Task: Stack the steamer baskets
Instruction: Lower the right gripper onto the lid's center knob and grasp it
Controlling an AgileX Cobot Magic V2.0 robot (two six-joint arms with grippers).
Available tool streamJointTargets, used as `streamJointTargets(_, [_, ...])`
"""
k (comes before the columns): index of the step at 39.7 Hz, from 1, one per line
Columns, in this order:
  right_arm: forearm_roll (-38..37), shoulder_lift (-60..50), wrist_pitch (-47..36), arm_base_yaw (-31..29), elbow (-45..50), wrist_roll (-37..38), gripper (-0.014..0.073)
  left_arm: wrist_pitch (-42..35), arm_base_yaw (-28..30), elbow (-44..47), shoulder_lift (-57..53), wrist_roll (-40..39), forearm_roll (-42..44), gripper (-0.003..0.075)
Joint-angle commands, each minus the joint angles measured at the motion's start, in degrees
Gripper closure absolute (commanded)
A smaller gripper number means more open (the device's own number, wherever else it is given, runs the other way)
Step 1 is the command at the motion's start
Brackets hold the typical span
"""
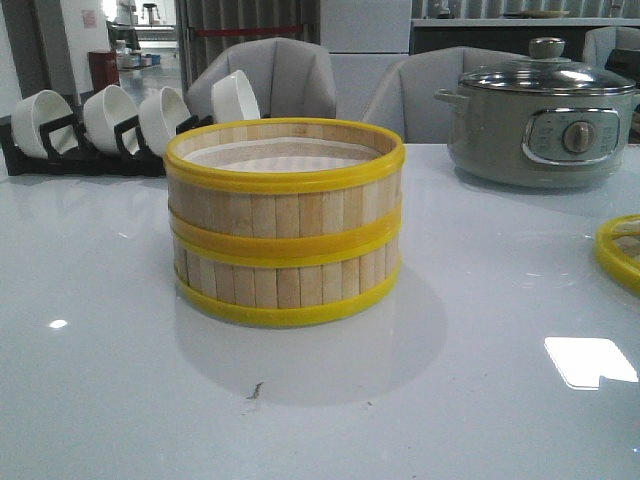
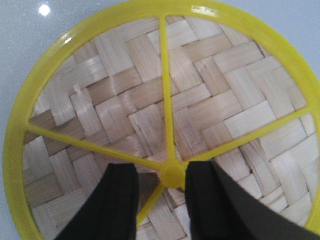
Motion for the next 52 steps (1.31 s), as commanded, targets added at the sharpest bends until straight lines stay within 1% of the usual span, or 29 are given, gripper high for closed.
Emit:
streamJointTargets(1, [0.0,-3.09,-2.27,-0.45,-1.92,-0.05,0.0242,-4.76,0.11,-1.55,0.13,-0.48,0.37,0.0637])
streamJointTargets(47, [-0.71,-1.54,-3.51,-0.45,-1.92,-0.11,0.0243,-4.76,0.11,-1.55,0.13,-0.48,0.37,0.0637])
streamJointTargets(49, [-0.71,-1.43,-3.51,-0.45,-1.92,-0.11,0.0251,-4.76,0.11,-1.55,0.13,-0.48,0.37,0.0637])
streamJointTargets(52, [-0.71,-1.07,-3.33,-0.45,-1.92,-0.11,0.0312,-4.76,0.11,-1.55,0.13,-0.48,0.37,0.0637])
